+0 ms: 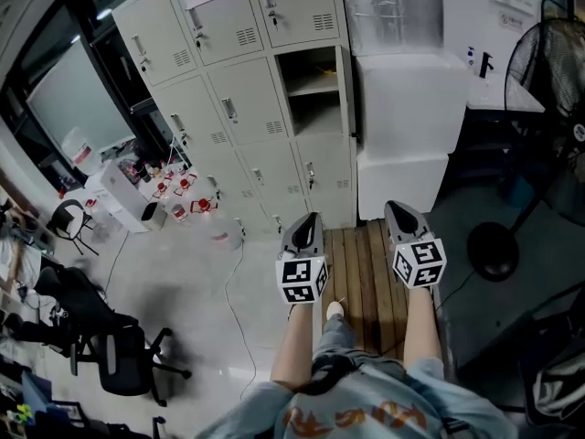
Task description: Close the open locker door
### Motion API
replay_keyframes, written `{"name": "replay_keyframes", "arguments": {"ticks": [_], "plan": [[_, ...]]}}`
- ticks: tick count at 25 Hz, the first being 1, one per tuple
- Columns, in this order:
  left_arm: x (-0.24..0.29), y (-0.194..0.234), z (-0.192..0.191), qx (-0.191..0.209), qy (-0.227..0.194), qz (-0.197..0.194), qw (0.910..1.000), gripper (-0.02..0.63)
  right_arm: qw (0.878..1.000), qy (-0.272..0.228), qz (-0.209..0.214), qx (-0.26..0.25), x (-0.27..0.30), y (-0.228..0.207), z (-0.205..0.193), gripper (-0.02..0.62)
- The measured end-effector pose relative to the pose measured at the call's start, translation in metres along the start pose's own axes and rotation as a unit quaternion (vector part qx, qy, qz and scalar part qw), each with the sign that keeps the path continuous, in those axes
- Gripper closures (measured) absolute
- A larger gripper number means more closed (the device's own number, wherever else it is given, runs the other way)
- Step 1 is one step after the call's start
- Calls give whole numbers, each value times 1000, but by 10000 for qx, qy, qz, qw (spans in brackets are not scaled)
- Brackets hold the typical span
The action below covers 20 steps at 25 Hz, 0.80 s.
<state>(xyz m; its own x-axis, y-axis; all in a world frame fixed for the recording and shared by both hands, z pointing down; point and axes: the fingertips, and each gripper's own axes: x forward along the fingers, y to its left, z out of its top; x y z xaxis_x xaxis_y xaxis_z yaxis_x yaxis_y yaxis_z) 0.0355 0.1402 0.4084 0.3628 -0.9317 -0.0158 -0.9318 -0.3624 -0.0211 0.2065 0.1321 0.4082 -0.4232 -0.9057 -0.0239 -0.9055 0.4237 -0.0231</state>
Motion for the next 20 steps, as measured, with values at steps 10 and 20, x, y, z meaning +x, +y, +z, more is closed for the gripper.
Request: {"name": "replay_keyframes", "arguments": {"ticks": [10, 20], "plan": [[70, 46, -9, -233, 133, -31, 9996, 586, 9996, 79, 183, 202, 83, -10, -9, 597], [171, 103, -19, -525, 224, -174, 9982, 586, 9998, 155, 43, 79, 189, -37, -8, 597]]}}
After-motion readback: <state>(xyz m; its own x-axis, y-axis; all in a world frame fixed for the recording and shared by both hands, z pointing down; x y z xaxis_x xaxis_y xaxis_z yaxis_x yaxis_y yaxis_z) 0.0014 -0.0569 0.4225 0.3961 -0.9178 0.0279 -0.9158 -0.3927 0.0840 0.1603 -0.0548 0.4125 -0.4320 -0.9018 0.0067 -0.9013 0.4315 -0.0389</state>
